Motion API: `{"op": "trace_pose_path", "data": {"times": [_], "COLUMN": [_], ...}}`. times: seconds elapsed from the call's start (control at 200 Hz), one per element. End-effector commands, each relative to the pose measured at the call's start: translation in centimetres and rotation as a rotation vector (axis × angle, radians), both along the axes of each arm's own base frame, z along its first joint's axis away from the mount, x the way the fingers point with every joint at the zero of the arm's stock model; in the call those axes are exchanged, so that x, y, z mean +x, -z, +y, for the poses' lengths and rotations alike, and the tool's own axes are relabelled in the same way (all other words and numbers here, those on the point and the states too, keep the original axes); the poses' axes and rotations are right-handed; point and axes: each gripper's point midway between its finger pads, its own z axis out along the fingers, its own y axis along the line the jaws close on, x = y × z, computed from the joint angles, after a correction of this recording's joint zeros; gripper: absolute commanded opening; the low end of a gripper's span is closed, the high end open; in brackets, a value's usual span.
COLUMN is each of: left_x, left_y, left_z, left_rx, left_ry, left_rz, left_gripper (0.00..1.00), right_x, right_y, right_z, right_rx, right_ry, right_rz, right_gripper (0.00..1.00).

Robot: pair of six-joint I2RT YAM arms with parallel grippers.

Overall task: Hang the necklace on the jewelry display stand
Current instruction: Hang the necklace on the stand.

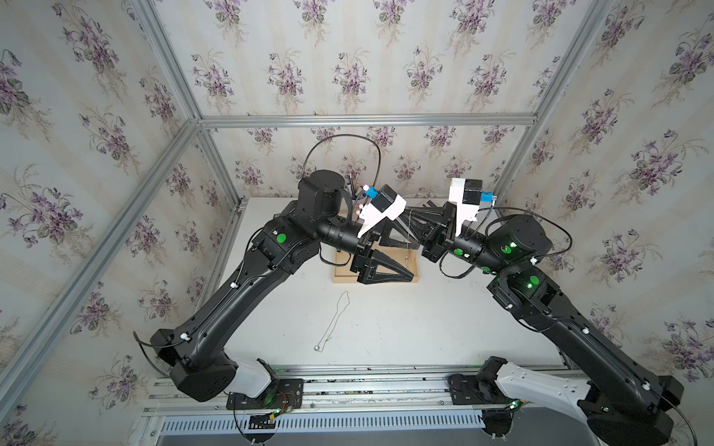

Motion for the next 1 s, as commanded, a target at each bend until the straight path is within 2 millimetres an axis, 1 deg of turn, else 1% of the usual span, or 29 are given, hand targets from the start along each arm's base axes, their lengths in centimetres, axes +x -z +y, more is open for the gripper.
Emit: {"op": "trace_pose_path", "data": {"times": [0.0, 0.1, 0.195, 0.24, 0.34, 0.475, 0.595, 0.629, 0.644, 0.854, 0.949, 0.994], "left_x": [-0.3, -0.3, -0.3, -0.2, -0.1, 0.2, 0.3, 0.3, 0.2, 0.2, 0.2, 0.2], "left_y": [0.2, 0.6, 0.8, 1.0, 1.2, 1.5, 1.7, 1.8, 1.8, 1.8, 1.8, 1.8], "left_z": [0.2, 0.2, 0.2, 0.2, -0.1, -0.4, -0.5, -0.6, -0.6, -0.7, -0.6, -0.6], "left_rx": [0.002, 0.009, 0.013, 0.015, 0.013, 0.016, 0.016, 0.017, 0.016, 0.017, 0.019, 0.019], "left_ry": [0.015, 0.005, 0.001, 0.003, 0.014, 0.024, 0.029, 0.03, 0.031, 0.04, 0.036, 0.034], "left_rz": [0.009, 0.012, 0.009, 0.012, 0.022, 0.04, 0.055, 0.058, 0.057, 0.069, 0.07, 0.068], "left_gripper": [0.86, 0.79, 0.76, 0.75, 0.68, 0.62, 0.56, 0.56, 0.52, 0.44, 0.39, 0.34], "right_x": [1.2, 1.9, 2.0, 1.9, 1.9, 2.3, 3.1, 3.3, 3.4, 5.8, 6.1, 6.1], "right_y": [-0.3, 0.0, -0.1, -0.3, -0.6, -0.5, -0.4, -0.3, -0.2, 0.8, 1.0, 1.0], "right_z": [0.0, 0.3, 0.5, 0.5, 0.2, 0.1, -0.1, -0.1, -0.1, -0.5, -0.6, -0.7], "right_rx": [0.012, -0.001, 0.002, 0.007, 0.016, 0.016, 0.014, 0.013, 0.013, 0.011, 0.019, 0.021], "right_ry": [0.06, 0.074, 0.062, 0.061, 0.076, 0.098, 0.125, 0.13, 0.131, 0.171, 0.168, 0.164], "right_rz": [-0.022, -0.011, -0.007, -0.008, -0.015, -0.014, -0.01, -0.008, -0.008, 0.035, 0.044, 0.042], "right_gripper": [0.0, 0.0, 0.0, 0.0, 0.0, 0.0, 0.0, 0.0, 0.0, 0.0, 0.0, 0.0]}}
